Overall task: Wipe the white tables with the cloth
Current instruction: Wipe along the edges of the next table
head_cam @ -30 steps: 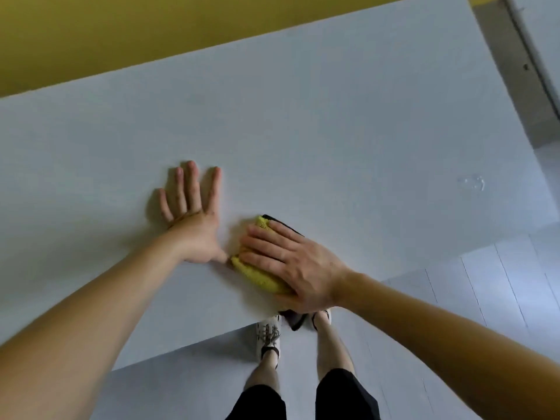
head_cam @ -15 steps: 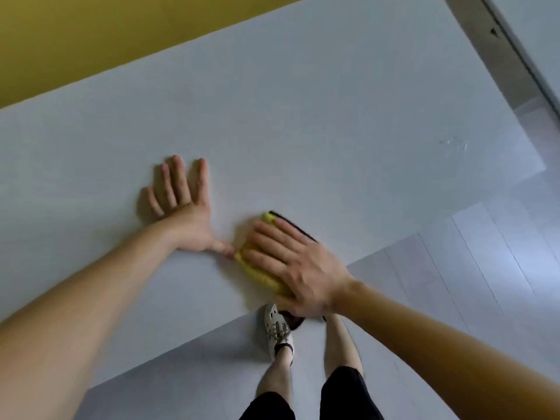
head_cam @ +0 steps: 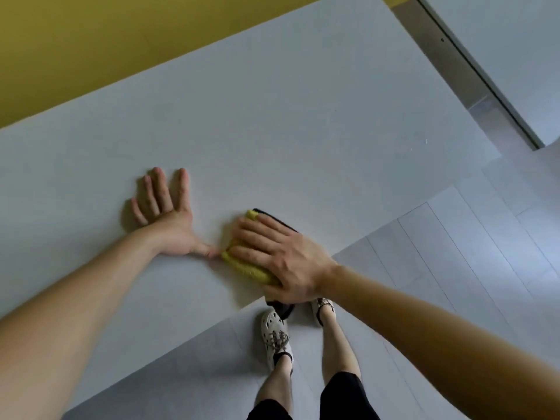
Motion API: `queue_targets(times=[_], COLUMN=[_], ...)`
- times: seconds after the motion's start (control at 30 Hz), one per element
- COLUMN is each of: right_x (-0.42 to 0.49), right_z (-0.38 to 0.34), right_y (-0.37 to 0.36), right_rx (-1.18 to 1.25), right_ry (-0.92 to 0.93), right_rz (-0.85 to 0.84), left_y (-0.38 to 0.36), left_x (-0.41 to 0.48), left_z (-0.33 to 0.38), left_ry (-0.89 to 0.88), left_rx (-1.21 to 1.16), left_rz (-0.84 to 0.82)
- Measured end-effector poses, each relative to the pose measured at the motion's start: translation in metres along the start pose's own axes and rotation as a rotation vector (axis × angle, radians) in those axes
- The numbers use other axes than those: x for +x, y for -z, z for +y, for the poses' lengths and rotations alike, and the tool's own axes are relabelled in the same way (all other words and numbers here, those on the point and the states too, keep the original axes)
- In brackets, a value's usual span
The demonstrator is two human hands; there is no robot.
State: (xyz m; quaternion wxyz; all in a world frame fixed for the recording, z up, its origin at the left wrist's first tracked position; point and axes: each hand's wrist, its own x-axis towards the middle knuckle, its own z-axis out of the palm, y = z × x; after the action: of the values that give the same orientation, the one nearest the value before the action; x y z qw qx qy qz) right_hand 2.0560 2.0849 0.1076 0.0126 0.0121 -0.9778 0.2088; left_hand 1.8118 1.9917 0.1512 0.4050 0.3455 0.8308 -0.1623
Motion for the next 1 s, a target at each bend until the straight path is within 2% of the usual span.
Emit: queue_targets(times=[0.03, 0.07, 0.1, 0.17, 0.23, 0.3, 0.33, 0.37, 0.4, 0.47, 0.53, 0.57, 0.6, 0.67, 0.73, 0.77, 0.8, 0.83, 0.9, 1.0], right_x=[-0.008, -0.012, -0.015, -0.018, -0.018, -0.01, -0.005, -0.001, 0.0, -0.01, -0.02, -0.023, -0.021, -0.013, -0.004, 0.003, 0.01, 0.014, 0.012, -0.014], right_z=[0.008, 0.027, 0.055, 0.121, 0.174, 0.178, 0.158, 0.125, 0.086, 0.022, 0.027, 0.051, 0.082, 0.151, 0.207, 0.216, 0.213, 0.2, 0.144, 0.083], right_y=[0.004, 0.013, 0.022, 0.046, 0.073, 0.074, 0.062, 0.046, 0.03, 0.008, 0.012, 0.021, 0.034, 0.064, 0.09, 0.095, 0.089, 0.077, 0.053, 0.034], right_rx=[0.012, -0.006, -0.041, -0.109, -0.159, -0.155, -0.15, -0.144, -0.121, -0.051, -0.023, -0.034, -0.075, -0.147, -0.168, -0.176, -0.16, -0.144, -0.106, -0.015], right_ry=[0.143, 0.212, 0.2, -0.007, -0.362, -0.66, -0.716, -0.687, -0.571, -0.199, 0.134, 0.206, 0.195, -0.016, -0.399, -0.577, -0.679, -0.686, -0.452, 0.081], right_rz=[-0.075, -0.112, -0.125, -0.029, 0.13, 0.235, 0.304, 0.353, 0.337, 0.098, -0.102, -0.148, -0.156, -0.055, 0.114, 0.193, 0.246, 0.292, 0.291, -0.025], left_y=[0.001, 0.001, 0.001, 0.002, 0.0, -0.002, -0.004, -0.005, -0.007, -0.01, -0.012, -0.013, -0.014, -0.022, -0.037, -0.046, -0.054, -0.057, -0.049, -0.01], left_x=[0.0, 0.0, 0.001, 0.003, 0.002, 0.002, 0.003, 0.004, 0.005, 0.007, 0.011, 0.012, 0.015, 0.02, 0.024, 0.027, 0.029, 0.032, 0.041, 0.066], left_z=[0.0, 0.0, 0.0, -0.001, -0.002, -0.001, -0.002, -0.002, -0.003, -0.005, -0.007, -0.009, -0.011, -0.019, -0.022, -0.021, -0.016, -0.008, 0.018, 0.06], left_ry=[0.0, 0.001, 0.003, 0.007, 0.006, 0.007, 0.005, -0.001, -0.01, -0.021, -0.021, -0.027, -0.043, -0.077, -0.103, -0.097, -0.085, -0.078, -0.105, -0.224], left_rx=[-0.001, -0.002, -0.002, 0.0, -0.002, -0.003, -0.002, -0.004, -0.014, -0.038, -0.05, -0.063, -0.09, -0.216, -0.273, -0.25, -0.234, -0.234, -0.22, -0.177], left_rz=[-0.001, -0.003, -0.007, -0.013, 0.0, 0.015, 0.025, 0.039, 0.051, 0.062, 0.076, 0.089, 0.118, 0.214, 0.422, 0.565, 0.706, 0.826, 0.991, 1.046])
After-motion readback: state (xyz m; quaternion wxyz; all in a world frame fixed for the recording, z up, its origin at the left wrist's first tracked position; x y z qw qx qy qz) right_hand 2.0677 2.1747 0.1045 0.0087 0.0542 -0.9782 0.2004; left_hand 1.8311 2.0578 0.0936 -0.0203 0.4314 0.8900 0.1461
